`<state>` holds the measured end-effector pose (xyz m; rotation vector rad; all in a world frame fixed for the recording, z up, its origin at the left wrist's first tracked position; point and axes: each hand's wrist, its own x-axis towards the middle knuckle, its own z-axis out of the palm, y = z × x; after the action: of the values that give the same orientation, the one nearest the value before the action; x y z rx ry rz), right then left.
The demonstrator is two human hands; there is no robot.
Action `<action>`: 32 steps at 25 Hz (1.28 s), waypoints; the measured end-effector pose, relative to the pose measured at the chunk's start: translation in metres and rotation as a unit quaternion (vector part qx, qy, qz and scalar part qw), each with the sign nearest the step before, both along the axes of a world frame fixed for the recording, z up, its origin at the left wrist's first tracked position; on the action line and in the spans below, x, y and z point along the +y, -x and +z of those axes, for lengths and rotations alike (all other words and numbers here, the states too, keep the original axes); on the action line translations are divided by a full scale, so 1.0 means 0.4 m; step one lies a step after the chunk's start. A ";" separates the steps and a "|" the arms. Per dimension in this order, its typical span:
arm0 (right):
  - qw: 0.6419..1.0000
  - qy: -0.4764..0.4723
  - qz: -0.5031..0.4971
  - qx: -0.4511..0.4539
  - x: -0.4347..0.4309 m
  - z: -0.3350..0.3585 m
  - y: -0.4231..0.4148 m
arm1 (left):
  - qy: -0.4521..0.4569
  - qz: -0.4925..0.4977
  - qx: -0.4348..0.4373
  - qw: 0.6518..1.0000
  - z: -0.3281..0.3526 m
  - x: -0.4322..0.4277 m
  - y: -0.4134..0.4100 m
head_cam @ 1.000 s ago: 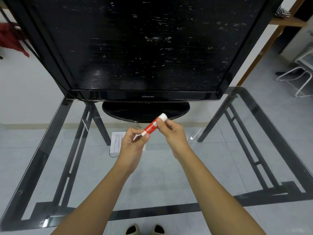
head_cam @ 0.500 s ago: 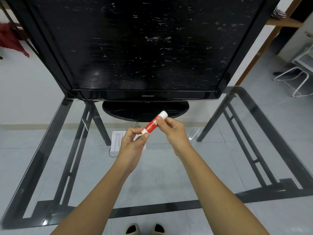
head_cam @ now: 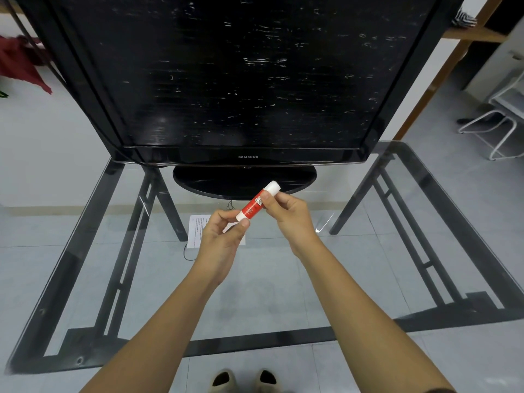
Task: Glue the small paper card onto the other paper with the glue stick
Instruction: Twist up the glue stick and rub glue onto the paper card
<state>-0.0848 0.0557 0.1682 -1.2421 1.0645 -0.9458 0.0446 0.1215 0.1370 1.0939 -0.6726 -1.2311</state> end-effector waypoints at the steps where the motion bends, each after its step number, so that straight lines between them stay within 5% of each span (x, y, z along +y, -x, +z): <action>1: 1.000 0.002 0.001 0.001 0.001 -0.001 0.001 | -0.002 0.005 -0.016 1.000 0.000 0.001 0.002; 6: 1.000 0.010 0.000 0.002 0.004 -0.001 0.003 | -0.048 -0.009 0.086 0.995 0.005 -0.002 0.003; 13: 1.000 0.007 0.002 -0.006 0.004 -0.002 0.006 | 0.014 0.009 0.002 1.000 0.005 0.000 0.006; 18: 1.000 0.012 0.005 -0.003 0.003 0.008 0.004 | -0.053 -0.004 0.110 0.992 0.007 -0.007 -0.002; 26: 1.000 0.012 0.004 0.015 -0.004 0.007 0.005 | 0.011 0.013 -0.003 1.000 0.000 -0.002 -0.002; 32: 1.000 0.013 0.022 0.010 -0.011 0.005 -0.014 | -0.004 -0.013 0.057 0.998 0.011 -0.012 -0.012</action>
<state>-0.0793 0.0511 0.1701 -1.2941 1.0380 -0.9178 0.0496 0.1167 0.1413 1.0170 -0.5974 -1.3093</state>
